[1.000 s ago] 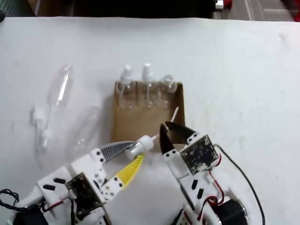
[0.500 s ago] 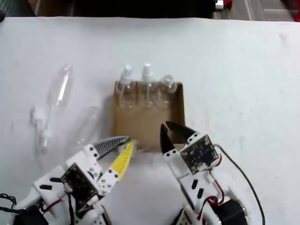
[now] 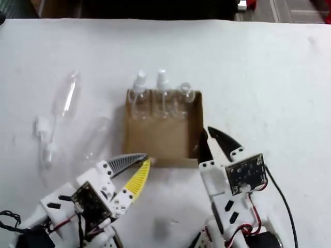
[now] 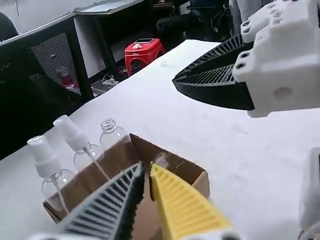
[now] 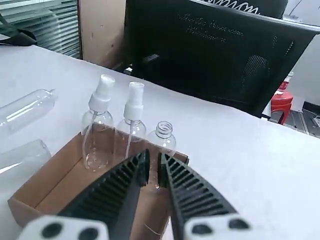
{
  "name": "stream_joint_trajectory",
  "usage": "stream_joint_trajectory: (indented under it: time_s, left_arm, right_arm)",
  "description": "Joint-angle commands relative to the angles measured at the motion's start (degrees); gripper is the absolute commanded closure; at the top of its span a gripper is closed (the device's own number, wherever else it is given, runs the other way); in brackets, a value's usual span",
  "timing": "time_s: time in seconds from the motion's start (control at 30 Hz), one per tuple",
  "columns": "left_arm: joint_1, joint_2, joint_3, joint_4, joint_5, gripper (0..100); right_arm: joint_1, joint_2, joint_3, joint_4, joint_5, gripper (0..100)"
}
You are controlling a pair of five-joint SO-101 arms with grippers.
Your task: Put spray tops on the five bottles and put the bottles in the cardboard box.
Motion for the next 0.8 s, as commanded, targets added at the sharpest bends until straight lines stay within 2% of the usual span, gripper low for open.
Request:
stream_joint_trajectory:
  time_s: [0.0,0.1,0.17,0.3,0.37,0.43,0.5,0.57,0.77]
  left_arm:
    - [0.7,0.0,-0.2,0.2,0.2,97]
    - [-0.3,0.0,0.0,0.6,-0.7,97]
    - [-2.9,0.0,0.0,1.1,-5.1,97]
    - [-11.2,0.0,3.5,-1.0,-12.6,97]
    - [-15.6,0.0,6.6,-5.2,-12.1,97]
    - [-20.2,0.0,9.6,-10.3,-10.7,98]
    - [-24.7,0.0,12.1,-14.9,-8.4,98]
    - [-28.8,0.0,13.5,-18.1,-5.4,98]
    - [-40.1,0.0,11.6,-19.1,5.5,98]
  right_arm:
    - [0.7,0.2,-1.5,0.0,-0.5,98.2]
    - [0.9,0.2,-1.6,0.0,-0.5,98.2]
    - [3.1,0.2,-1.9,-0.6,-0.4,98.2]
    - [16.4,0.4,-1.8,-7.0,-0.4,98.2]
    - [23.0,0.6,-0.4,-10.8,-0.4,98.2]
    - [25.1,0.7,2.3,-14.5,-0.4,98.2]
    - [24.6,0.7,4.6,-15.7,1.0,98.2]
    - [21.0,0.7,5.1,-15.5,4.5,98.2]
    - [9.4,0.8,2.5,-8.9,12.0,98.2]
